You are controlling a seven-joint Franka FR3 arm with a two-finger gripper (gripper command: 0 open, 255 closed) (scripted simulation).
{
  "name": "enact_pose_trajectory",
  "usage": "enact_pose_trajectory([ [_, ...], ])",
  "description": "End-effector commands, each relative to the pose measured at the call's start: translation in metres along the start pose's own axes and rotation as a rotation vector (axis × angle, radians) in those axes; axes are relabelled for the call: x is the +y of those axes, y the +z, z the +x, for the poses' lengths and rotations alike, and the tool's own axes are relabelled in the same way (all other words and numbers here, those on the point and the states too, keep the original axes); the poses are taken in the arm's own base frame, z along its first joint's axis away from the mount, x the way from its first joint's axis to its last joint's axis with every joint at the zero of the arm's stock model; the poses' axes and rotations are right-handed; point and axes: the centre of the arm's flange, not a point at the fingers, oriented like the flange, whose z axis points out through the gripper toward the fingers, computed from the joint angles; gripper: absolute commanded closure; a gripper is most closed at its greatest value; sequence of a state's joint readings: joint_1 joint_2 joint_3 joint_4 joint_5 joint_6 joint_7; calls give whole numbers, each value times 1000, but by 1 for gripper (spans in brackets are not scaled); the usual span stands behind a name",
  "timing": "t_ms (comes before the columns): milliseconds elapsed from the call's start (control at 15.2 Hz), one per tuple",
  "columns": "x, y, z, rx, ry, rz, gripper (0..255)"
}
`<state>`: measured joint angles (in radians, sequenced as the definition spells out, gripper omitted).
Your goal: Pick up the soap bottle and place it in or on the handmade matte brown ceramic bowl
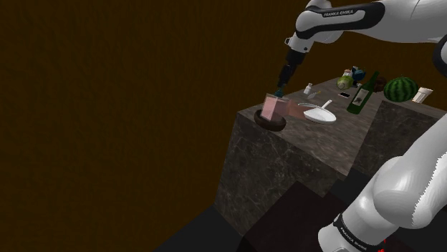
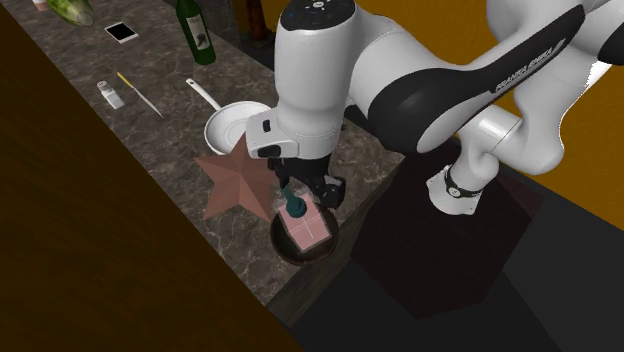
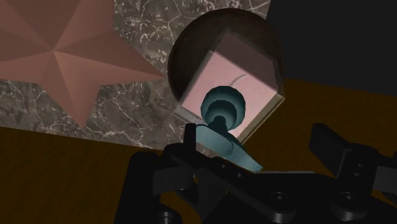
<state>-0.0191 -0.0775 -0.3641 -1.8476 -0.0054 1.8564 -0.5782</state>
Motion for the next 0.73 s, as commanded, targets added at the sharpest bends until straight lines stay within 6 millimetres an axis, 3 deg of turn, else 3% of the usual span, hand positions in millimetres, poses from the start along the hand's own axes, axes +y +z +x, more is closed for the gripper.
enact_pose_trajectory([
  [0, 0, -19, 1, 0, 0, 0, 0],
  [132, 0, -43, 1, 0, 0, 0, 0],
  [660, 0, -43, 1, 0, 0, 0, 0],
])
